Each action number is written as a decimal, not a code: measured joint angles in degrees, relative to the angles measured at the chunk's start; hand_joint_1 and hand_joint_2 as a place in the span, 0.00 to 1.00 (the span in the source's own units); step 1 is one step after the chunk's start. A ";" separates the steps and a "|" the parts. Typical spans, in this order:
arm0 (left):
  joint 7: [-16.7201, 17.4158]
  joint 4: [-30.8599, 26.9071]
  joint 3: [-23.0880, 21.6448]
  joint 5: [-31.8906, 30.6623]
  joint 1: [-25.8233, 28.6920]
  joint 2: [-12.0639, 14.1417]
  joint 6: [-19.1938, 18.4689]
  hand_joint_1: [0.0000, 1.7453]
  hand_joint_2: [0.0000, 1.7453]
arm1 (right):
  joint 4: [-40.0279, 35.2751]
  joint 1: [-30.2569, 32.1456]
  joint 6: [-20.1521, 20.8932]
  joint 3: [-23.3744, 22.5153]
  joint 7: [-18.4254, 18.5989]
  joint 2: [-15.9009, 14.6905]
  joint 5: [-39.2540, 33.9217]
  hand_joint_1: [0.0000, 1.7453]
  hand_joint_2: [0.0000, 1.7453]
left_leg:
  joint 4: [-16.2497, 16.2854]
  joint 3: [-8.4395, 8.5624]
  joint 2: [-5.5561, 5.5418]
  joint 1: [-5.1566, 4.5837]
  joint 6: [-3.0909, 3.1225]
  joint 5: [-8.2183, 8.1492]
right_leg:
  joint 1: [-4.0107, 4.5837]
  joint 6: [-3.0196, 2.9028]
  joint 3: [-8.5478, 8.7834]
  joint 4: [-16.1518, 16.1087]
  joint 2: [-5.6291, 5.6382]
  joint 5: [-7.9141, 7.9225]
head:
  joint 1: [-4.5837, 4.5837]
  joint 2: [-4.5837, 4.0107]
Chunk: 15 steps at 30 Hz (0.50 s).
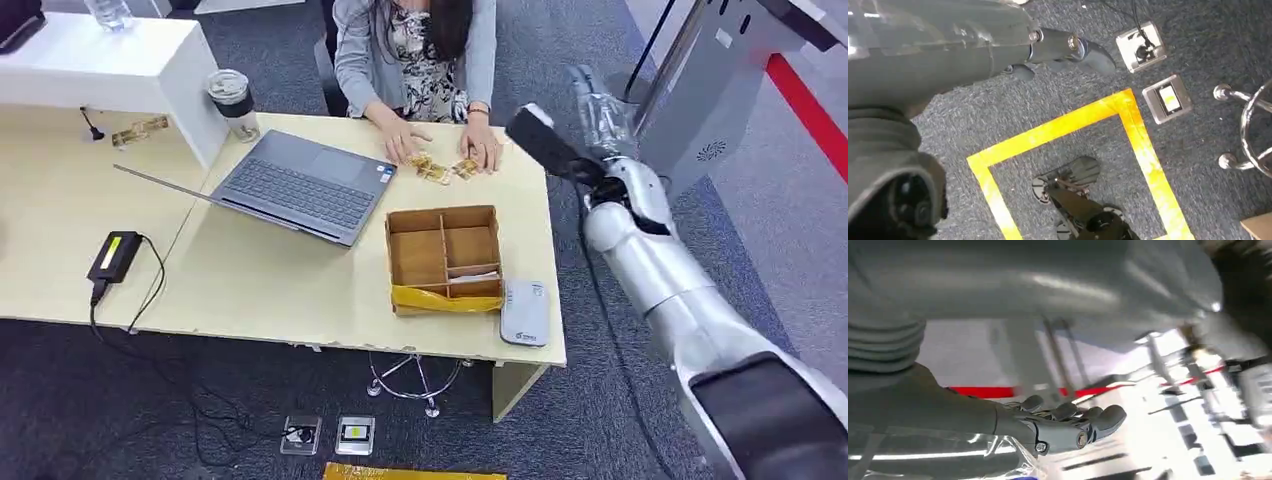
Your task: Pass the card to the sensor for recognition and then transmit it.
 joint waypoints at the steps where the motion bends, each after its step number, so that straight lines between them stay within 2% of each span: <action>1: 0.02 0.00 -0.02 0.09 0.03 0.11 0.00 0.00 0.00 | 0.95 0.02 -0.22 -0.98 -0.11 -2.04 -0.54 0.00 0.00 | 0.00 -0.04 0.00 -0.01 0.01 -0.01 | -0.01 0.00 0.01 0.00 0.00 0.00 | 0.02 0.00; 5: 0.28 0.00 -0.07 0.59 0.07 0.48 0.15 0.00 0.00 | 4.02 0.41 -0.70 -3.61 -1.66 -9.55 -3.28 0.00 0.00 | 0.03 -0.09 0.00 -0.03 0.02 -0.02 | -0.03 0.01 -0.10 -0.02 0.00 0.00 | 0.00 0.00; 11: 1.25 0.00 -0.09 1.37 0.15 0.44 1.55 0.00 0.00 | 8.91 4.91 -0.11 -8.50 -0.46 -20.40 -8.47 0.00 0.00 | 0.02 -0.17 -0.07 -0.01 0.04 -0.08 | -0.01 0.01 -0.12 -0.04 -0.10 -0.01 | 0.02 0.00; 15: 1.71 0.00 -0.07 2.58 0.21 0.46 2.10 0.00 0.00 | 10.58 10.43 -0.26 -12.04 -0.94 -24.69 -15.46 0.00 0.00 | 0.00 -0.09 0.17 0.04 0.08 -0.15 | 0.03 0.01 -0.13 -0.04 0.07 -0.01 | 0.00 0.00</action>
